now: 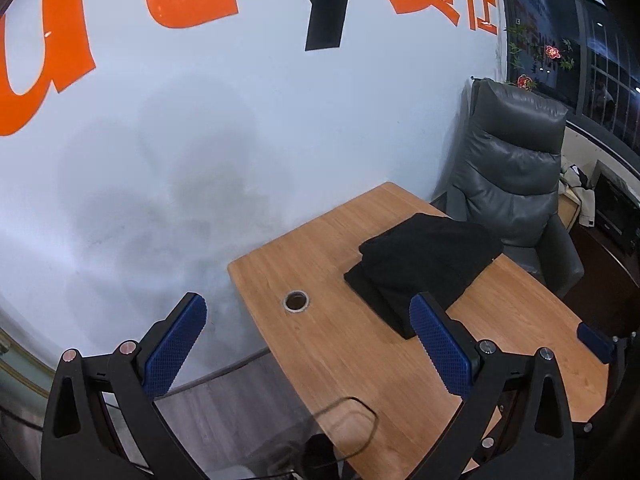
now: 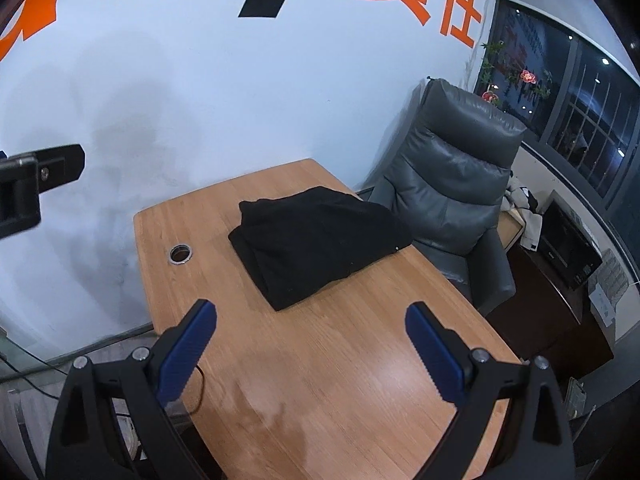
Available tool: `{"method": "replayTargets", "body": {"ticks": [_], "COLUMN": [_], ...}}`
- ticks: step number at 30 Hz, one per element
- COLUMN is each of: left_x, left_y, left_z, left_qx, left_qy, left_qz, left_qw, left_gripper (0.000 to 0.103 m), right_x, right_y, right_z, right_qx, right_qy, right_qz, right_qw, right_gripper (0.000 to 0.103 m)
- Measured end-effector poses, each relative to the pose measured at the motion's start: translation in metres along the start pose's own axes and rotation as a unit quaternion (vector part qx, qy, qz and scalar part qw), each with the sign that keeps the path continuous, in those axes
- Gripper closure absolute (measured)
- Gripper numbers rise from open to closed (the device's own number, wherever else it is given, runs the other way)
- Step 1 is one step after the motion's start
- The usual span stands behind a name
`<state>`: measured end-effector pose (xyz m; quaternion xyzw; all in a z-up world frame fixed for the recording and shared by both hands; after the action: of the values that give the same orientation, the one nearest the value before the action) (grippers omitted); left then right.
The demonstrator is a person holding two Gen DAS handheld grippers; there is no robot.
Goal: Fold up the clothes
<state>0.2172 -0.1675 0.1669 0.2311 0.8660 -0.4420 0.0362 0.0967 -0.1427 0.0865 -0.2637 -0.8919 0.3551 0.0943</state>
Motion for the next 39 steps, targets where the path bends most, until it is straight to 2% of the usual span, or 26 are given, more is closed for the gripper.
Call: {"method": "replayTargets", "body": {"ticks": [17, 39], "left_x": [-0.004, 0.001], "left_y": [0.003, 0.002], "left_z": [-0.002, 0.001], "left_qx": [0.010, -0.002], "left_qy": [-0.001, -0.004], "left_qz": [0.008, 0.013], "left_qw": [0.9999, 0.9999], "left_gripper": [0.000, 0.000], "right_x": [-0.009, -0.009], "right_y": [0.003, 0.005], "right_z": [-0.015, -0.017], "right_qx": [0.004, 0.005], "right_qy": [0.002, 0.005], "right_qz": [-0.009, -0.006], "right_qw": [1.000, 1.000], "right_gripper": [0.005, 0.005]}}
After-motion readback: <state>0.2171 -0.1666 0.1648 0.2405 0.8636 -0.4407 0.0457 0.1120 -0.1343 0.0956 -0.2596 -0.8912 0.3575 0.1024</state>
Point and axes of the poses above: each gripper's, at about its wrist camera, not at the fingertips, and z roughly the way its jaws point, x to its right, y to its underside, the point moved 2 cm from there along z, roughly the way its jaws point, and after that the axes turned 11 degrees about -y, right-handed, at the moved point
